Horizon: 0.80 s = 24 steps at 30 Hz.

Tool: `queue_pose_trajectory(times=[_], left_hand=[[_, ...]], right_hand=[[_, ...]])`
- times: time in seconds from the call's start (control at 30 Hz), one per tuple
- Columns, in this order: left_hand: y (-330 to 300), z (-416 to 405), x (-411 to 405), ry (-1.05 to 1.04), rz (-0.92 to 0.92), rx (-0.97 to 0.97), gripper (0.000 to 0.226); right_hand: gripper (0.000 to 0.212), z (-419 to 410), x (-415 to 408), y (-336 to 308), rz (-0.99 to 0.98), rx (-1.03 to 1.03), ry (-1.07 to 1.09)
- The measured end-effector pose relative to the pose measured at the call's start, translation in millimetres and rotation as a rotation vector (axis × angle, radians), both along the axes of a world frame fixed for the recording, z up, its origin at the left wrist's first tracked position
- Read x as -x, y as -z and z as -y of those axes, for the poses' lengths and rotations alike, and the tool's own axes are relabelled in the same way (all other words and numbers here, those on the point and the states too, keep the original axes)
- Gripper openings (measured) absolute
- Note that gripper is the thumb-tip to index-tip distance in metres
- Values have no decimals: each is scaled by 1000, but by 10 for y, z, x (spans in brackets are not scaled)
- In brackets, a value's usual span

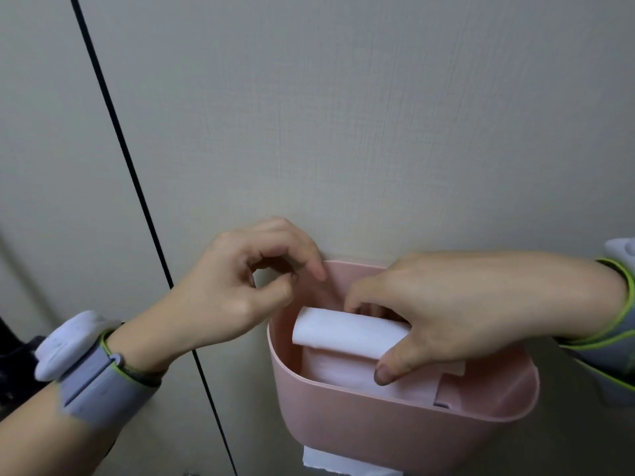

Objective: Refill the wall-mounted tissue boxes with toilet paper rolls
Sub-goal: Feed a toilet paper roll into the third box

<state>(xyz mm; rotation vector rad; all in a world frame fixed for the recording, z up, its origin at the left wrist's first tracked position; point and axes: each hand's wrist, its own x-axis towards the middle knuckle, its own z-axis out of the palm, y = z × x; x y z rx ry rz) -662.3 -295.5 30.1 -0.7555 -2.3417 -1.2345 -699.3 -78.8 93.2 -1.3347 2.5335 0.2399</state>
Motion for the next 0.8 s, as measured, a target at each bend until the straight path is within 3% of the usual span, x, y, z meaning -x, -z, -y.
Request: queue_pose_trajectory(times=[0.43,0.8], left_hand=[[39,-18,30,13,-37,-29,34],[89,-30,65,20,-67,-67,34]], right_hand=[[36,172,-22,266,13,-265,-116],[41,140,54,364,58,-365,-31]])
